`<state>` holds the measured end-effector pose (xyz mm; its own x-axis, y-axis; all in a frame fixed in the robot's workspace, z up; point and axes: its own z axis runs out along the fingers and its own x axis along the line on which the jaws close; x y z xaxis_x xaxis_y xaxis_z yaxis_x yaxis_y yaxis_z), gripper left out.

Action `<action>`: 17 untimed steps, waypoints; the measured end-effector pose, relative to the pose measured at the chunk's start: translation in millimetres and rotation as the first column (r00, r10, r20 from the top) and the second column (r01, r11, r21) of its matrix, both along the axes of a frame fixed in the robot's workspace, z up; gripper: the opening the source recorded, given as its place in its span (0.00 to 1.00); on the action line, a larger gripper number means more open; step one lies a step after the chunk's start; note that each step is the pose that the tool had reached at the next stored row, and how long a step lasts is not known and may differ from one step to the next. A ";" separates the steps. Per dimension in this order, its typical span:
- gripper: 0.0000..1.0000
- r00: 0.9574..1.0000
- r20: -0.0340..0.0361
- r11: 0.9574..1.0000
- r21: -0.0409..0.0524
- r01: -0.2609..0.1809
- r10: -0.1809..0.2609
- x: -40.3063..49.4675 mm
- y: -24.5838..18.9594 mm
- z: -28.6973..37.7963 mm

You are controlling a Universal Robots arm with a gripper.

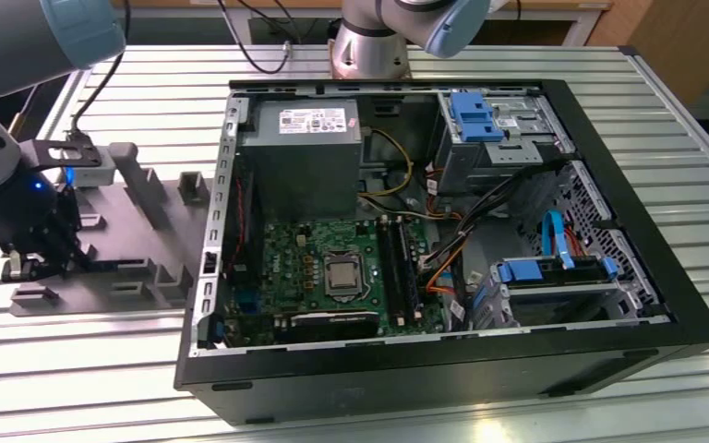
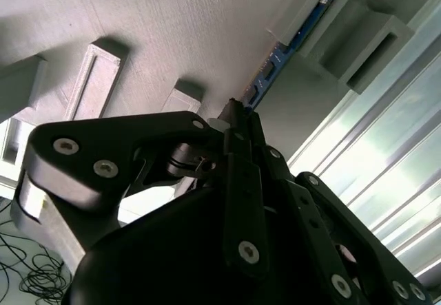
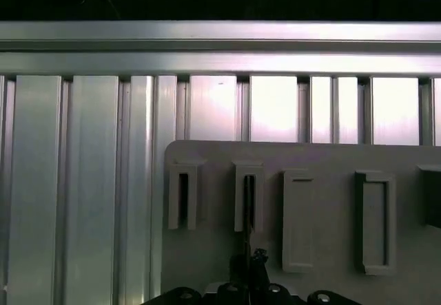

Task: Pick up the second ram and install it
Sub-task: 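Pick up the second ram and move it above second insertion slot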

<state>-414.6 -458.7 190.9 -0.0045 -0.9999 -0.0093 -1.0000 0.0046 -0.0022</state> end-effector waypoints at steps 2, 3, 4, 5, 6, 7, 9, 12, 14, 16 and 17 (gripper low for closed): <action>0.14 1.000 0.000 1.000 0.000 -0.001 0.001 0.0 0.0 0.0; 0.14 1.000 0.000 1.000 0.000 -0.001 0.001 0.1 0.0 0.0; 0.14 1.000 0.000 1.000 0.000 -0.001 0.001 0.0 0.0 0.0; 0.14 1.000 0.000 1.000 0.001 -0.001 0.001 0.1 0.0 0.0; 0.14 1.000 0.000 1.000 0.001 -0.001 0.001 0.0 0.0 0.0; 0.14 1.000 0.000 1.000 0.001 -0.001 0.001 0.0 0.0 0.1; 0.14 1.000 0.000 1.000 0.001 -0.001 0.001 0.0 0.0 0.8; 0.14 1.000 0.000 1.000 0.001 -0.001 0.001 0.0 0.0 2.5; 0.14 1.000 0.000 1.000 0.000 -0.001 0.001 0.0 0.0 4.3; 0.14 1.000 0.000 1.000 0.001 -0.001 0.001 0.0 0.0 6.4; 0.14 1.000 0.000 1.000 0.001 -0.001 0.001 0.0 0.0 7.6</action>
<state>-414.6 -458.7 198.5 -0.0031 -0.9999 -0.0099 -1.0000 0.0032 -0.0022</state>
